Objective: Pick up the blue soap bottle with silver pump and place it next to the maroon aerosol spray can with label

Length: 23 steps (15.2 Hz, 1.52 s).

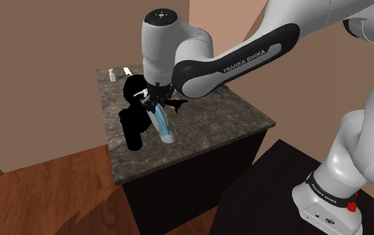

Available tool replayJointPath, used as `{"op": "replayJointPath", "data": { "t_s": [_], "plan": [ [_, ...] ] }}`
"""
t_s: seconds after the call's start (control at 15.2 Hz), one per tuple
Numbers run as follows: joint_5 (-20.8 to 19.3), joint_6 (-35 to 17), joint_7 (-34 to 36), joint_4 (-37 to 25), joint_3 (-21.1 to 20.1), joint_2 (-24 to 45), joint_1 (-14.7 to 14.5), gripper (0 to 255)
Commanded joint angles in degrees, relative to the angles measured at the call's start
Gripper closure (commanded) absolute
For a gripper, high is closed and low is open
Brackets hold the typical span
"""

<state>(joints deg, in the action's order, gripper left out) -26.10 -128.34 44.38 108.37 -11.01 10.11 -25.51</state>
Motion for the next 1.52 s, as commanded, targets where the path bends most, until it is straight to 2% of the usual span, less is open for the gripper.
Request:
{"op": "replayJointPath", "data": {
  "t_s": [0.0,0.59,1.06,1.12,1.45],
  "plan": [
    [-0.6,-1.4,0.7,0.8,0.1,0.6,0.0,255],
    [-3.4,-6.4,4.0,3.5,0.8,3.5,-0.2,255],
    [-3.4,-6.4,4.0,3.5,0.8,3.5,-0.2,255],
    [-3.4,-6.5,4.0,3.7,0.8,3.4,-0.2,0],
    [-3.4,-6.4,4.0,3.5,0.8,3.5,-0.2,0]
  ]
}}
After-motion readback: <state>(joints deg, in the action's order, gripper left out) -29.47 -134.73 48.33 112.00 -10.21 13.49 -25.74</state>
